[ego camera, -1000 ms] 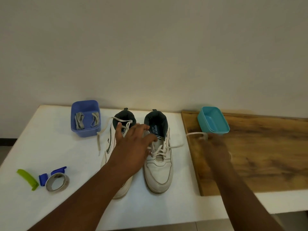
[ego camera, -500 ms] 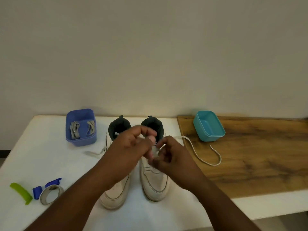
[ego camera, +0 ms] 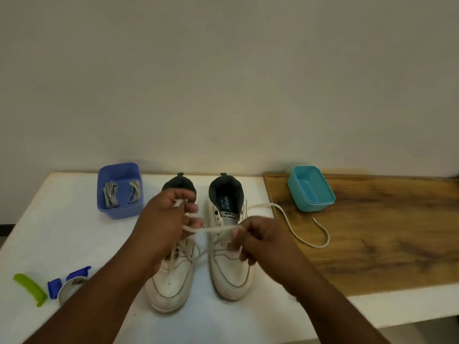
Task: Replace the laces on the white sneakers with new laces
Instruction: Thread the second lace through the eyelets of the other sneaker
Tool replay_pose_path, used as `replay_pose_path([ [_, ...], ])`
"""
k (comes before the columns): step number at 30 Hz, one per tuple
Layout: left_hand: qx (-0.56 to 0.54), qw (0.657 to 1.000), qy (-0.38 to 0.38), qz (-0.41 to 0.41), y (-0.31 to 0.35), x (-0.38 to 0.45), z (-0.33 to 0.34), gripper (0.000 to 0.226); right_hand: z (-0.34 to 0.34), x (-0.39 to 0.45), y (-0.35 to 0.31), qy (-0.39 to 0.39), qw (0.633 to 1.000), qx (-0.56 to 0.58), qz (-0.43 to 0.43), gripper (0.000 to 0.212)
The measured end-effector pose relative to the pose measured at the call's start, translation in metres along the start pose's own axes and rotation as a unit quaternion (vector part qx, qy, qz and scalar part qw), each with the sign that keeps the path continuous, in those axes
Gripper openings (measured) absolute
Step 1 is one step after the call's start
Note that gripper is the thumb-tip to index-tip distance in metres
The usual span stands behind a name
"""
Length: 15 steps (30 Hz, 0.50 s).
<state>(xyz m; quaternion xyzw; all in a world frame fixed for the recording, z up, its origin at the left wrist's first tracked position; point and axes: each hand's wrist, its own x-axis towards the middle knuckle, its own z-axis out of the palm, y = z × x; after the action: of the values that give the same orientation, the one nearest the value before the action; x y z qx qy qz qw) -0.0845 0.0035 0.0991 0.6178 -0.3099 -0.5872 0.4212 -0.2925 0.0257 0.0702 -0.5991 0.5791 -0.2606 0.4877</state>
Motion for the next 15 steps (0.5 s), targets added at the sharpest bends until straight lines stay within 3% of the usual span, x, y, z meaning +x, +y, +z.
replay_pose_path([
  [2, 0.142, 0.989, -0.038, -0.002, -0.01, -0.001, 0.001, 0.03, 0.0, 0.002, -0.003, 0.159, 0.983, 0.09, -0.031, 0.012],
  [4, 0.279, 0.956, -0.093, 0.019, -0.023, 0.0, 0.002, 0.03, 0.005, 0.004, -0.006, 0.231, 0.965, 0.096, -0.083, 0.013],
  [6, 0.419, 0.898, -0.121, 0.055, -0.034, 0.003, 0.002, 0.031, 0.013, 0.003, -0.007, 0.239, 0.96, 0.093, -0.113, 0.014],
  [9, 0.554, 0.817, -0.088, 0.136, -0.037, 0.009, -0.002, 0.033, 0.021, -0.001, -0.012, 0.219, 0.951, 0.183, -0.117, 0.012],
  [13, 0.606, 0.772, -0.132, 0.135, -0.031, 0.007, 0.0, 0.05, 0.019, 0.002, -0.017, 0.215, 0.907, 0.361, -0.043, 0.012],
  [15, 0.627, 0.748, -0.11, 0.188, -0.035, 0.001, -0.003, 0.047, 0.014, 0.006, -0.014, 0.231, 0.879, 0.417, 0.007, 0.02],
])
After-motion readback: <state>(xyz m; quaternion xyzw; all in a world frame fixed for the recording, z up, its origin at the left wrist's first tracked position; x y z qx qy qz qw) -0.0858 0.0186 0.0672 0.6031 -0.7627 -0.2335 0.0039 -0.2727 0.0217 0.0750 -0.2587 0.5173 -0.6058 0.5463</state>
